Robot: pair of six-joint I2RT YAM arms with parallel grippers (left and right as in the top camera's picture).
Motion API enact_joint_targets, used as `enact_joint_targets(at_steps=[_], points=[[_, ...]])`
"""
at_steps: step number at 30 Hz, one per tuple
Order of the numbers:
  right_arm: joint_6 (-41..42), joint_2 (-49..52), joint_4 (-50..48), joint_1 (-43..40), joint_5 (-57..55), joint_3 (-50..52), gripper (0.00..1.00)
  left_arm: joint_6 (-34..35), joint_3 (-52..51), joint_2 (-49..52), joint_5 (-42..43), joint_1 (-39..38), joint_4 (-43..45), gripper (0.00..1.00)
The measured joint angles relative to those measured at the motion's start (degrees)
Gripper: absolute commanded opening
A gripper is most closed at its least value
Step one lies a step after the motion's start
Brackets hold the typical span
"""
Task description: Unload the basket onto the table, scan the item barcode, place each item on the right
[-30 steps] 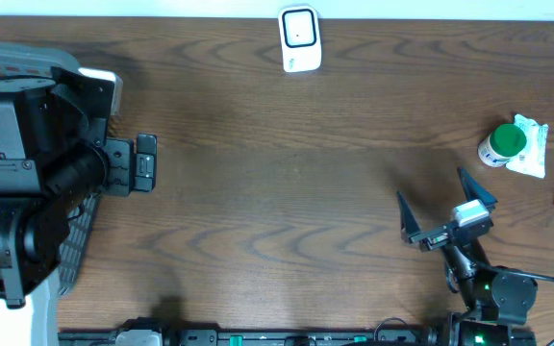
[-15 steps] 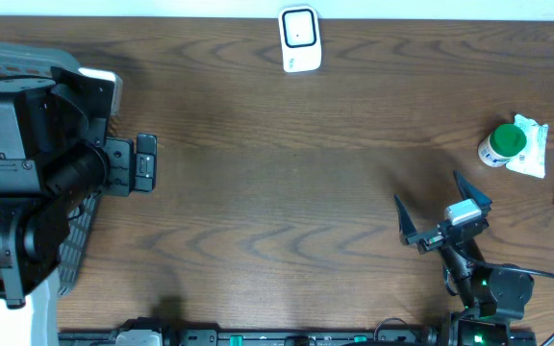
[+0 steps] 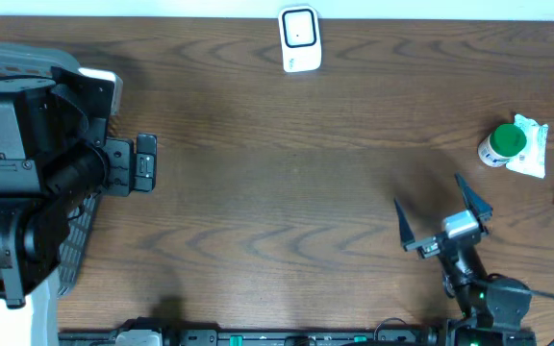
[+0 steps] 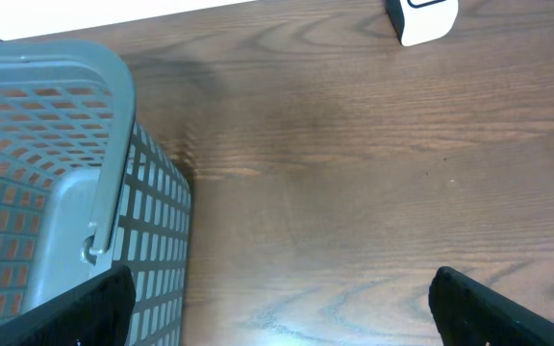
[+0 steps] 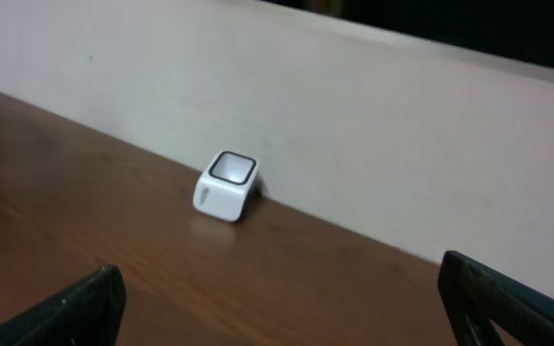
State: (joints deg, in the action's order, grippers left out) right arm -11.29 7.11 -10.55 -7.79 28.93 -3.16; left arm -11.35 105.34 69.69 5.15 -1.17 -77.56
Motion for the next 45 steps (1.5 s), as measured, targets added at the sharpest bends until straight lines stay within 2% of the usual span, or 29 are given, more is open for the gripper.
enact_joint_targets(at_steps=[6,14,22,45], points=[[-0.4,-5.8,5.4,0.0,-0.2,2.8,0.99,0.0,0.0,0.0,0.0,0.0,0.0,0.98],[2.8,-6.4,12.7,0.0,-3.8,2.8,0.99,0.0,0.0,0.0,0.0,0.0,0.0,0.98],[6.2,-6.4,12.9,0.0,-7.1,2.8,0.99,0.0,0.0,0.0,0.0,0.0,0.0,0.98],[6.5,-3.4,12.9,0.0,-7.9,2.8,0.99,0.0,0.0,0.0,0.0,0.0,0.0,0.98]])
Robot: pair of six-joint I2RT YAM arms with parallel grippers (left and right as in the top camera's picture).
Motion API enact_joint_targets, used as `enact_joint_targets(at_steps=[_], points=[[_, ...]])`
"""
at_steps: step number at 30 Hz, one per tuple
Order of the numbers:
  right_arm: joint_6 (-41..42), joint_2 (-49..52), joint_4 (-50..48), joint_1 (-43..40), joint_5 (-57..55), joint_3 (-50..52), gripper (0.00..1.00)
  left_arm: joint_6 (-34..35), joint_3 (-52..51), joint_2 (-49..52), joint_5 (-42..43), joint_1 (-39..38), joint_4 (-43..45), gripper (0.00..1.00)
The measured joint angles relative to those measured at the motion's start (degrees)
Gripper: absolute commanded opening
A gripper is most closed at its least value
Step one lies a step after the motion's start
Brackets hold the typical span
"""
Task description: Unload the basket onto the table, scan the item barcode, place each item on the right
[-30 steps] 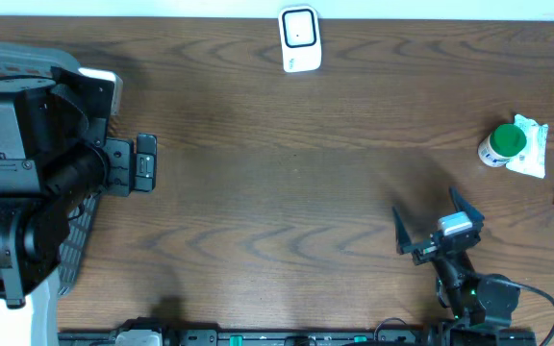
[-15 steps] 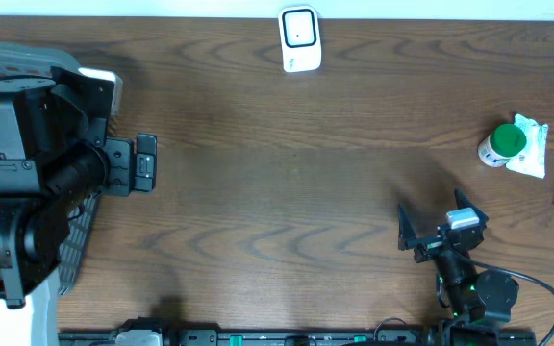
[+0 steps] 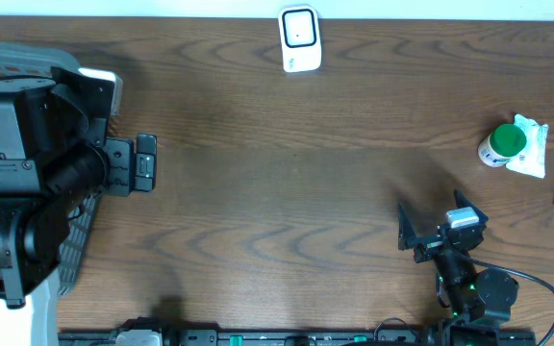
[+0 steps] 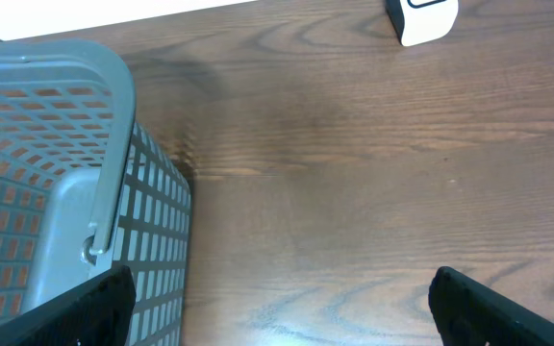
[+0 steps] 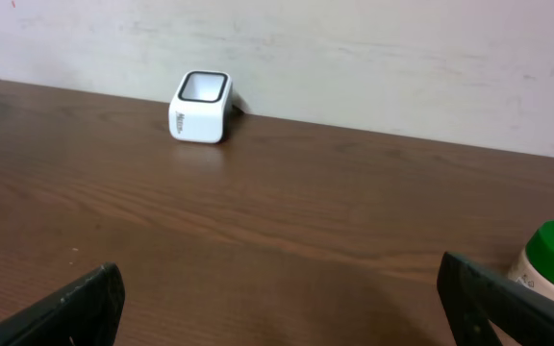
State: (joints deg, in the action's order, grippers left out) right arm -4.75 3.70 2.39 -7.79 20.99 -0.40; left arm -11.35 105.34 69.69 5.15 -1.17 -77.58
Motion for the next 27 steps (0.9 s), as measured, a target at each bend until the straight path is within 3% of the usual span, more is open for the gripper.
enact_joint_targets(at_steps=[27], points=[[0.0,-2.9,0.0,0.1,-0.2,0.0,0.99,0.0,0.0,0.0,0.0,0.0,0.0,0.98]])
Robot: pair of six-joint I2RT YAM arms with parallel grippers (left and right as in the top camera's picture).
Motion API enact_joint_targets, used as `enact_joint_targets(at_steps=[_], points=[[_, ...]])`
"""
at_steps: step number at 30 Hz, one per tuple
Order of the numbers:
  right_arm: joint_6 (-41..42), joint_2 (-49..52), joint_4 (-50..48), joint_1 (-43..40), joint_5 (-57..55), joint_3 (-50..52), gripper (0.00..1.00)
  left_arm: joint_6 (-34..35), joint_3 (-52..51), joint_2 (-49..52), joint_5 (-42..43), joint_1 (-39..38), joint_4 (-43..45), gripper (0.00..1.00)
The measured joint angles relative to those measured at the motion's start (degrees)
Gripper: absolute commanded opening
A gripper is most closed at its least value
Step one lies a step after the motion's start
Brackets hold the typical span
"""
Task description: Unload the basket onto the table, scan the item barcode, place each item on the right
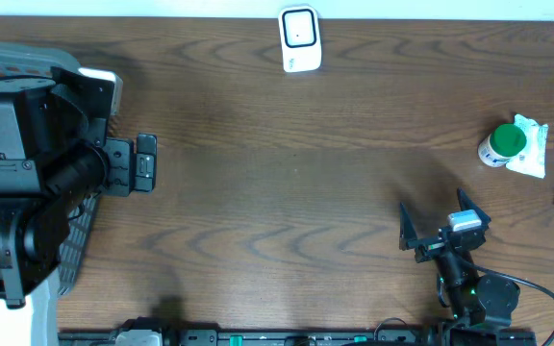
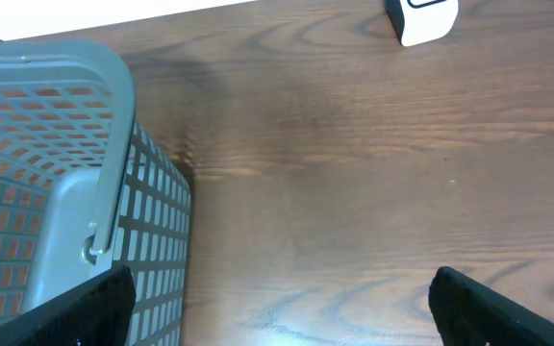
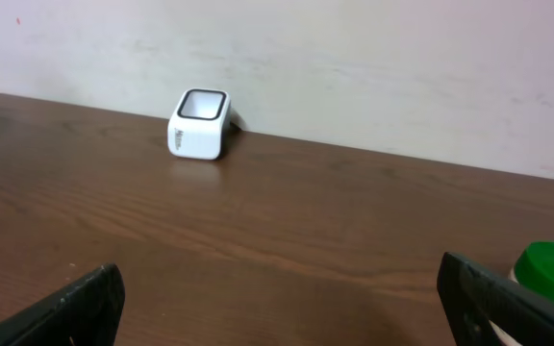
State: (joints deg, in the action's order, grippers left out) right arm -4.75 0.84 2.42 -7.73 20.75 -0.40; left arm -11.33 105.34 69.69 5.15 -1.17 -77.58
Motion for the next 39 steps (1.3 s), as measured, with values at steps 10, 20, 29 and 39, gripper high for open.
enact_joint_targets(at_steps=[10,20,29,39], points=[[4.0,0.0,0.4,0.0,-5.3,0.0,0.99,0.0,0.0,0.0,0.0,0.0,0.0,0.98],[5.4,0.0,0.5,0.0,-7.5,0.0,0.99,0.0,0.0,0.0,0.0,0.0,0.0,0.98],[5.6,0.0,0.5,0.0,-7.5,0.0,0.99,0.0,0.0,0.0,0.0,0.0,0.0,0.98],[5.6,0.0,0.5,0.0,-7.5,0.0,0.99,0.0,0.0,0.0,0.0,0.0,0.0,0.98]])
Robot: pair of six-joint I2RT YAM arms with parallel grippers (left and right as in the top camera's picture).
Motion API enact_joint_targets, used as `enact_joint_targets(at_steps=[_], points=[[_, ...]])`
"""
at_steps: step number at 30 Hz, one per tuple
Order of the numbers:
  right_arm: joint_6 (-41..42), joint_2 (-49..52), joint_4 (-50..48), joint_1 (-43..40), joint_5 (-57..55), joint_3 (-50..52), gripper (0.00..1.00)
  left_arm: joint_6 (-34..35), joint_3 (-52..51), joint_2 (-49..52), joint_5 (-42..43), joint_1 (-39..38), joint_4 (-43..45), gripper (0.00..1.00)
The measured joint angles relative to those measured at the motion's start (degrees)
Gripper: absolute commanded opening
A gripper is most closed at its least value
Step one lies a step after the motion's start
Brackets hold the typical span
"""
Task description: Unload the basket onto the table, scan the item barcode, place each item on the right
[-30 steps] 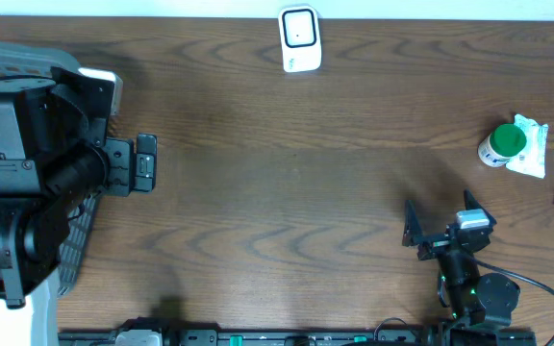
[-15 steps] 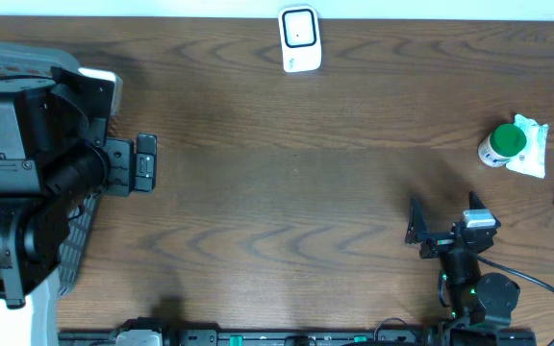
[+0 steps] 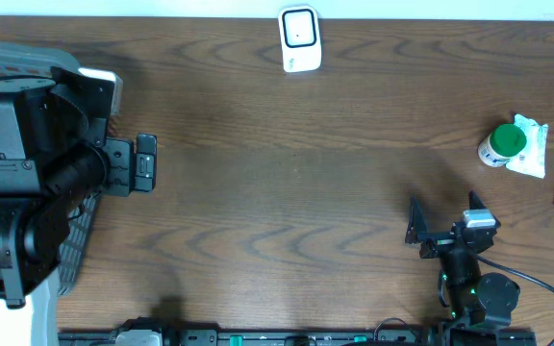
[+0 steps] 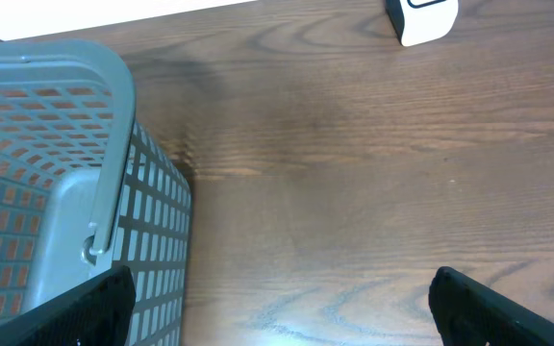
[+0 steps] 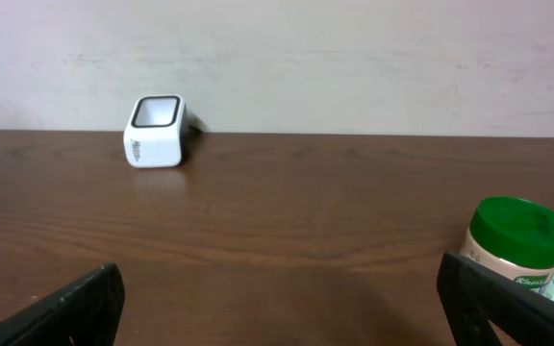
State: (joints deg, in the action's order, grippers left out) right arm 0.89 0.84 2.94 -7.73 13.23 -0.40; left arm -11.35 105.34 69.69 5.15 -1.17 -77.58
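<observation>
The white barcode scanner [image 3: 298, 39] stands at the table's far edge, also in the right wrist view as the scanner [image 5: 155, 131] by the wall. A green-capped white jar [image 3: 502, 144] lies at the right with a white packet [image 3: 531, 146] against it; the jar [image 5: 519, 242] shows at the lower right of the right wrist view. My right gripper [image 3: 444, 215] stands open near the front right, nothing between its fingers, left and nearer than the jar. My left gripper [image 3: 145, 161] is at the far left, open over bare wood beside the basket.
A grey mesh basket [image 4: 56, 183] stands at the left edge under the left arm. Two small orange-red snack packets lie at the right edge. A pale wall [image 5: 354, 58] backs the table behind the scanner.
My right gripper has turned to the right and shifted slightly right: the jar now shows fuller in its view and the scanner sits further left. The left arm has not moved.
At first my right gripper stood open, angled toward the scanner, the jar out of its view. Then it had drawn back toward the front and levelled, with the jar's cap at its view's edge. Now it faces further right, toward the jar. The left arm stayed still throughout.
</observation>
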Motion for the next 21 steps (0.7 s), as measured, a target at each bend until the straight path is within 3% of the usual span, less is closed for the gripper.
enact_joint_targets(at_steps=[9,13,21], points=[[0.0,0.0,0.0,0.0,0.0,0.0,0.99,0.9,0.0,-0.1,0.9,0.0,0.0,0.98],[0.0,0.0,0.0,0.0,0.0,0.0,0.99,1.7,-2.6,-2.3,3.3,0.0,5.8,0.98],[0.0,-0.1,0.0,0.0,-0.2,0.0,0.99,2.4,-30.2,-22.4,4.6,0.0,30.2,0.98]])
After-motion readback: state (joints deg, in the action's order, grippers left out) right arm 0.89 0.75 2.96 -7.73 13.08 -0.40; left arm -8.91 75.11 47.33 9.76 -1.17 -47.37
